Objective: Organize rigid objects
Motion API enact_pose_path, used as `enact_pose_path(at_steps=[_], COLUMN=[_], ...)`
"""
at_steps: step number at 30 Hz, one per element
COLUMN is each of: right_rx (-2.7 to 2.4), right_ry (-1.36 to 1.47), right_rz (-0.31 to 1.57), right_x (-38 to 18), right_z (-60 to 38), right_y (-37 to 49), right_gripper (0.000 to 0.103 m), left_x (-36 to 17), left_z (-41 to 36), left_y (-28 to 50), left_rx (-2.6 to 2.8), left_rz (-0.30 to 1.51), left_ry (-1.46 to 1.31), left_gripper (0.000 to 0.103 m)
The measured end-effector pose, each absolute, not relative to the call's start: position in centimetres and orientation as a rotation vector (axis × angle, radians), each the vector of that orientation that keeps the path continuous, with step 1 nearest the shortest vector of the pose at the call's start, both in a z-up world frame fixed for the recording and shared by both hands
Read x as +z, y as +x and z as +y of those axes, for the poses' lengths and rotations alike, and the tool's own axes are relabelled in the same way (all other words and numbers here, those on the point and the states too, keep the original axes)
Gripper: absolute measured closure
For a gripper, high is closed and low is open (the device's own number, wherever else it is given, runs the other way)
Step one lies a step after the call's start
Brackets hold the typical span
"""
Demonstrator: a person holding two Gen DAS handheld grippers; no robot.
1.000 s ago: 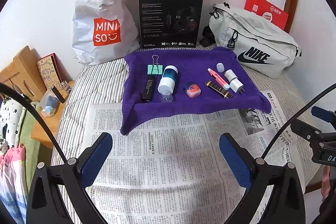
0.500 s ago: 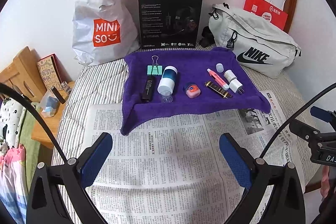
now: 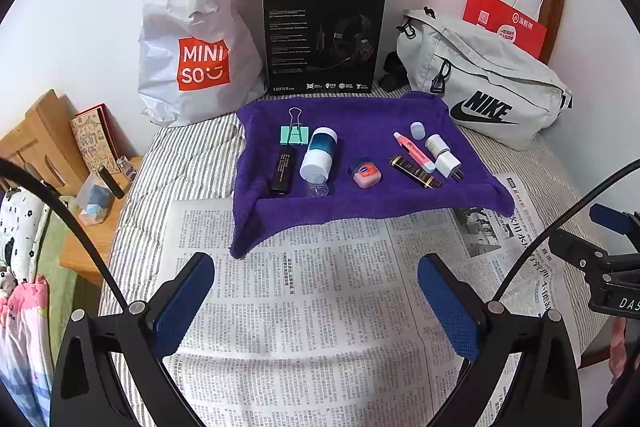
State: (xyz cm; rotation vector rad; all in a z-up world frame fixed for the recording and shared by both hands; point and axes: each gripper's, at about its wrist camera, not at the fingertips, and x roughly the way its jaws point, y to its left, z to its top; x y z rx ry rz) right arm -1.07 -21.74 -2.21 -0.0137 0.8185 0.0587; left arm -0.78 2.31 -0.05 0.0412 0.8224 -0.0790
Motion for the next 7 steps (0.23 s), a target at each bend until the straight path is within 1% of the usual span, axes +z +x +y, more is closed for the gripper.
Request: enact_pose_path(at_steps=[7], right_rx=[0.057], right_ry=[-0.015], right_rz=[0.82], right_x=[-2.25], right_z=[-21.71], right_y=[-1.08], right_gripper=[0.0], left_x=[0.22], left_z=[2.08], left_y=[-0.93], left_rx=[-0.083], left_rz=[0.811], left_ry=[0.049], left_gripper=[0.0])
